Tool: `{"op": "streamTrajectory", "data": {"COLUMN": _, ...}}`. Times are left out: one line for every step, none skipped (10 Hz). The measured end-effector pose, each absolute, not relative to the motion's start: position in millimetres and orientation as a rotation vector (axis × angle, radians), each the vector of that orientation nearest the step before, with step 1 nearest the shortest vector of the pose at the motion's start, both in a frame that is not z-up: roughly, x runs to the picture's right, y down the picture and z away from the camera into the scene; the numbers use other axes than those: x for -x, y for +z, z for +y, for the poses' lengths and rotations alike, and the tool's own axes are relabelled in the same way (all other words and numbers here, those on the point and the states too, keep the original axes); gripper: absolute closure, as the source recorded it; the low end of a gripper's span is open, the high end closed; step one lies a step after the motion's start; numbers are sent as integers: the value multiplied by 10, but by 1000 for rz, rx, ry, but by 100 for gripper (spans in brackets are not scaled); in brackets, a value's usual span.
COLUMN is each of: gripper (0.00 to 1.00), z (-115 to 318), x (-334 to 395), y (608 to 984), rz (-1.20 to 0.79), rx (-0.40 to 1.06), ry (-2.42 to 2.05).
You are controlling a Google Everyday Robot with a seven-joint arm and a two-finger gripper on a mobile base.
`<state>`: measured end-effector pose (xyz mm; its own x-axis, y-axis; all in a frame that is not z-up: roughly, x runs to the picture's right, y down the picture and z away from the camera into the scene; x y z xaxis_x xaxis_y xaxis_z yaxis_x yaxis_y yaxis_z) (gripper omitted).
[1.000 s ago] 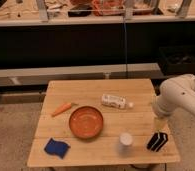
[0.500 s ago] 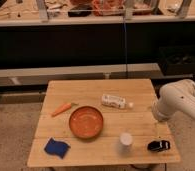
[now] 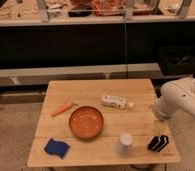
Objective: Knock the eraser over
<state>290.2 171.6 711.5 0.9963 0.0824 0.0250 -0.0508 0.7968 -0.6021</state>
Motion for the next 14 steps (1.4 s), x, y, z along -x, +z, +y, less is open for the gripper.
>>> {"op": "streamTrajectory", "data": {"gripper": 20, "z": 1701, "x": -2912, "y": 7087, "rz": -50, "rx": 646, "ry": 73}}
{"op": "streamTrajectory", "data": {"gripper": 20, "z": 1680, "x": -2923, "y": 7094, "rz": -48, "rx": 637, "ry": 70}}
{"op": "streamTrajectory", "data": {"gripper": 20, "z": 1694, "x": -2935, "y": 7064, "rz": -46, "rx": 647, "ry": 73}}
{"op": "streamTrajectory", "data": {"gripper": 20, "z": 1706, "x": -2932, "y": 7063, "rz": -48, "rx": 650, "ry": 74}}
{"op": "streamTrajectory", "data": {"gripper": 20, "z": 1741, "x": -2931, "y": 7083, "rz": -51, "rx": 653, "ry": 77}}
{"op": "streamTrajectory", "data": {"gripper": 22, "z": 1790, "x": -2914, "y": 7135, "rz": -58, "rx": 656, "ry": 78}}
{"op": "streamTrajectory", "data": {"gripper": 30, "z": 1853, "x": -2931, "y": 7221, "rz": -63, "rx": 659, "ry": 88}}
{"op": "streamTrajectory", "data": {"gripper": 39, "z": 1907, "x": -2999, "y": 7266, "rz": -65, "rx": 665, "ry": 101}}
{"op": "streamTrajectory", "data": {"gripper": 40, "z": 1938, "x": -3022, "y": 7262, "rz": -70, "rx": 671, "ry": 110}}
{"op": "streamTrajectory", "data": {"gripper": 36, "z": 1989, "x": -2995, "y": 7259, "rz": -74, "rx": 685, "ry": 110}}
{"op": "streamTrajectory", "data": {"gripper": 28, "z": 2032, "x": -2938, "y": 7300, "rz": -82, "rx": 689, "ry": 107}}
{"op": "streamTrajectory", "data": {"gripper": 21, "z": 2079, "x": -2891, "y": 7366, "rz": -90, "rx": 693, "ry": 104}}
{"op": "streamTrajectory", "data": {"gripper": 20, "z": 2120, "x": -2901, "y": 7388, "rz": -95, "rx": 695, "ry": 116}}
{"op": "streamTrajectory", "data": {"gripper": 26, "z": 2160, "x": -2973, "y": 7384, "rz": -97, "rx": 698, "ry": 135}}
